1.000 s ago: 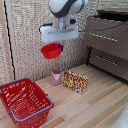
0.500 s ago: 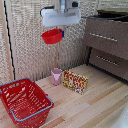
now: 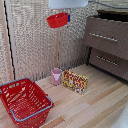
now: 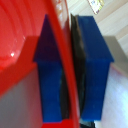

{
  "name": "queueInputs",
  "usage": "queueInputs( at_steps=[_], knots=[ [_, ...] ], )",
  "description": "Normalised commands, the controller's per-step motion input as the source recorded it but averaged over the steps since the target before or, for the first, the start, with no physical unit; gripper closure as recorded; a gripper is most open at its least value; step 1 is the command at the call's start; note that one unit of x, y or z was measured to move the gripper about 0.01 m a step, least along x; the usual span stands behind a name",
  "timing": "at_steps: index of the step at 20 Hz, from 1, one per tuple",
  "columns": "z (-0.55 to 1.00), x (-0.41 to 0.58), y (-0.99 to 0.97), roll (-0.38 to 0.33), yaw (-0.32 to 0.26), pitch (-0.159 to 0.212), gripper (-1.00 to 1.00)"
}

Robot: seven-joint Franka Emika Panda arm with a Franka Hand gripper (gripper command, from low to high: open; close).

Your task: Transport the gripper mindfully toward the orange-red bowl and clasp it to elevate with ease. Ensure your robot's arm aligns efficiently with the top drawer's opening. Carefully slide the orange-red bowl into the designated spot with precision. After confirmation, withdraw the gripper gently. Close the drawer smoothly by transitioning the gripper to its handle.

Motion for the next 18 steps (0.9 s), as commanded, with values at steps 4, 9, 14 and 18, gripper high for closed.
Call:
queueInputs(
  at_steps=[4, 9, 14, 18],
  knots=[
    [0.61, 0.131, -0.45, -0.002, -0.210, 0.087, 1.00],
    [0.53, 0.089, -0.49, -0.003, -0.237, 0.129, 1.00],
    [0.49, 0.042, -0.56, 0.000, -0.220, 0.132, 1.00],
    [0.49, 0.020, -0.60, 0.000, -0.206, 0.115, 1.00]
  ],
)
